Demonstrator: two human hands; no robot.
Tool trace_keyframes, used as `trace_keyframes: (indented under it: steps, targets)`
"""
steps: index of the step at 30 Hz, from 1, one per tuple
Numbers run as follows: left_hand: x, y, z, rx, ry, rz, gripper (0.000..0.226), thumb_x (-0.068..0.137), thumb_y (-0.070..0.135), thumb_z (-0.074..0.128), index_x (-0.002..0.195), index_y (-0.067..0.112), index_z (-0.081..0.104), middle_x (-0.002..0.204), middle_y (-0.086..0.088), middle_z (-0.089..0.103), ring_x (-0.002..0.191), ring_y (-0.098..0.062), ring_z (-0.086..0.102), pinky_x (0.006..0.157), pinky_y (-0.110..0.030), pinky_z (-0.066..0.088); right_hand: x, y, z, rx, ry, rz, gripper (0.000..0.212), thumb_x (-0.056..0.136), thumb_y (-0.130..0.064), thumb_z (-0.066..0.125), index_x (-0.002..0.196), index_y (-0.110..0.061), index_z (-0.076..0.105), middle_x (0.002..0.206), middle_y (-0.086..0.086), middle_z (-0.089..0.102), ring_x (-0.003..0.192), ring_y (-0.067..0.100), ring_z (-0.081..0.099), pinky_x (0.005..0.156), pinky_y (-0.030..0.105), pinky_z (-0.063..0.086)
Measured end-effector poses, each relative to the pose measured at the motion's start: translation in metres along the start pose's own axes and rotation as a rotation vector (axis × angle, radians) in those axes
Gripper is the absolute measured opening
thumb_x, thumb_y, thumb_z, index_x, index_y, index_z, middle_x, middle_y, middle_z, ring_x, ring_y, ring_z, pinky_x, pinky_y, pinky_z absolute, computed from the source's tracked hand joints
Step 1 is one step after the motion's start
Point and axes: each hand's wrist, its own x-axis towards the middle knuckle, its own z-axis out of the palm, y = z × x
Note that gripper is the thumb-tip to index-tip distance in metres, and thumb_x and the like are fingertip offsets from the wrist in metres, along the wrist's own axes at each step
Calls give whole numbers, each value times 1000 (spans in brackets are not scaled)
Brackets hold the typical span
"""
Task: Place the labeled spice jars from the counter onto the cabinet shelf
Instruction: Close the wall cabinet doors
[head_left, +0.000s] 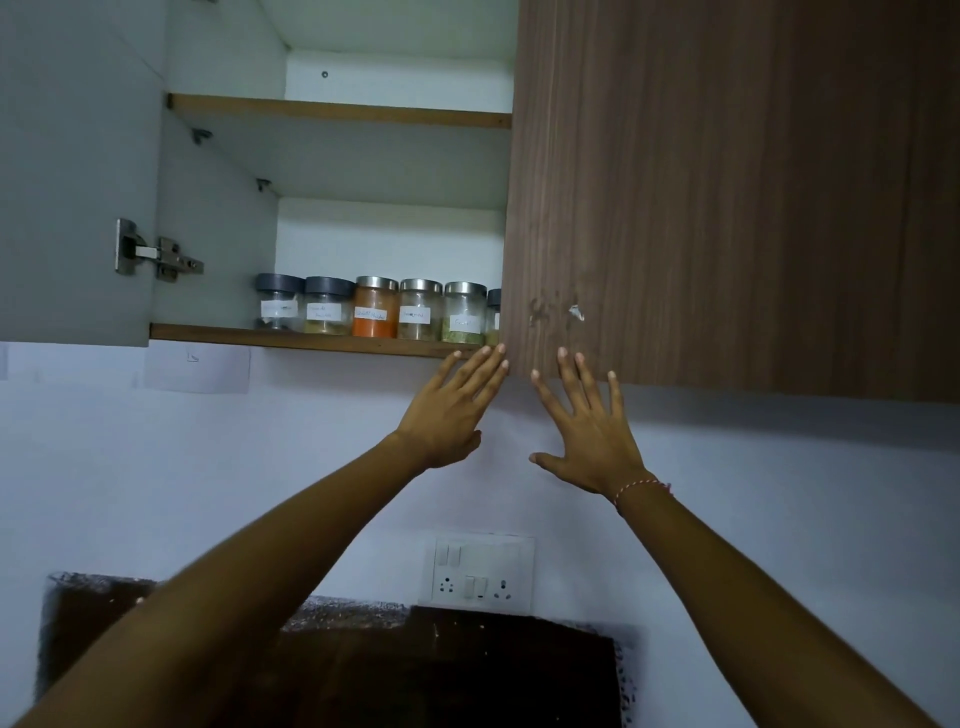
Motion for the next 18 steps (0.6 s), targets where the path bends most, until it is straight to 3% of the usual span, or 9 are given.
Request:
trace_keyframes:
  steps: [3, 6, 7, 10, 13, 18]
  targets:
    - [-27, 1, -5, -14, 12, 6, 87, 90, 42, 45, 146, 8, -11, 149, -9, -23, 141, -24, -19, 113, -41, -12, -6, -11, -12, 8, 34, 5, 102, 76, -66, 54, 144, -28, -13, 154, 8, -19, 141, 28, -18, 113, 58, -2]
    - [-74, -11, -14, 35, 89, -64, 87, 83, 45, 56, 146, 5, 11, 154, -15, 8, 144, -28, 16, 115, -45, 12, -15, -44, -29, -23, 167, -29, 94, 73, -56, 66, 147, -18, 22, 155, 16, 20, 142, 34, 22, 109, 61, 21]
    - [-92, -19, -18, 48, 120, -103, 86, 79, 45, 61, 145, 5, 23, 153, -15, 23, 141, -28, 28, 113, -45, 21, -16, -59, -36, -17, 206, -36, 91, 74, -53, 67, 146, -16, 26, 153, 17, 25, 140, 34, 28, 107, 61, 24]
    - [-144, -49, -36, 73, 138, -198, 85, 74, 45, 68, 141, 5, 36, 147, -16, 38, 135, -29, 39, 109, -46, 28, -17, -115, -63, 44, 252, -64, 84, 81, -49, 60, 148, -17, 20, 155, 17, 19, 143, 32, 16, 110, 58, 20]
    - [-197, -88, -60, 107, 113, -242, 85, 75, 45, 67, 143, 6, 33, 149, -16, 35, 137, -31, 35, 110, -48, 25, -19, -172, -98, 98, 250, -101, 81, 87, -48, 53, 149, -19, 10, 157, 14, 6, 144, 28, -1, 113, 56, 12]
    - [-283, -146, -105, 148, 84, -340, 85, 78, 48, 62, 145, 9, 27, 151, -17, 31, 140, -30, 18, 111, -52, 19, -24, -271, -163, 238, 258, -137, 78, 91, -49, 45, 148, -20, 1, 157, 12, -3, 145, 29, -3, 115, 54, 5]
